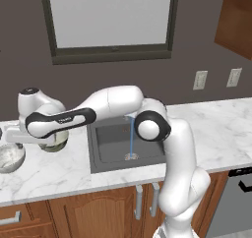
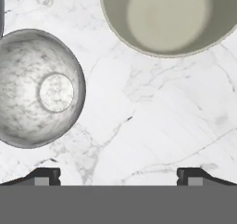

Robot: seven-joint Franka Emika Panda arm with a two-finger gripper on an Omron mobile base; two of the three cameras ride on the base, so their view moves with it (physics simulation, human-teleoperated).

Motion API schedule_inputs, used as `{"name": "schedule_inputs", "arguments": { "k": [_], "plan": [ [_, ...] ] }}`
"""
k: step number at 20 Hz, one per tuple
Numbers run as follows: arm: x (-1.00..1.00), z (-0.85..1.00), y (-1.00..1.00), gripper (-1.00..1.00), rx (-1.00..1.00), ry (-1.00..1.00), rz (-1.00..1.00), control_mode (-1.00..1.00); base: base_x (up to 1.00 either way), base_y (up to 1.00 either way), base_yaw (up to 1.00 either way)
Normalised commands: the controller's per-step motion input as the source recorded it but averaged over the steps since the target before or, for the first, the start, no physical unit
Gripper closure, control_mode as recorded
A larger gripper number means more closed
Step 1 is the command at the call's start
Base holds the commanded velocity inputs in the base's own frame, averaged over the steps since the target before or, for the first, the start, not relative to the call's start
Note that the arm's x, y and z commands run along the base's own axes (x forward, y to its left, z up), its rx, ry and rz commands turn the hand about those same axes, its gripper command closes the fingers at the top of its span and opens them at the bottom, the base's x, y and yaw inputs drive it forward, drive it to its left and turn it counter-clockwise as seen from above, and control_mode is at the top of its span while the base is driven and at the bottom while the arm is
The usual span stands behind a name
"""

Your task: Rinse each bowl for a few seconds and place them down in the sink or on the counter.

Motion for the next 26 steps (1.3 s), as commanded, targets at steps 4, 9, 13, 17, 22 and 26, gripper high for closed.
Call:
{"name": "schedule_inputs", "arguments": {
  "k": [4, 9, 13, 17, 22, 26],
  "plan": [
    [0.07, -0.13, 0.07, -1.0, 0.0, 0.0, 0.0, -1.0, 0.0, 0.0, 0.0],
    [0.07, -0.14, 0.12, -1.0, 0.0, 0.0, 0.0, -1.0, 0.0, 0.0, 0.0],
    [0.09, -0.13, 0.12, -1.0, 0.0, 0.0, 0.0, -1.0, 0.0, 0.0, 0.0],
    [0.09, -0.11, 0.11, -1.0, 0.0, 0.0, 0.0, -1.0, 0.0, 0.0, 0.0],
    [0.09, -0.1, 0.09, -1.0, 0.0, 0.0, 0.0, -1.0, 0.0, 0.0, 0.0],
    [0.06, -0.12, 0.1, -1.0, 0.0, 0.0, 0.0, -1.0, 0.0, 0.0, 0.0]
  ]
}}
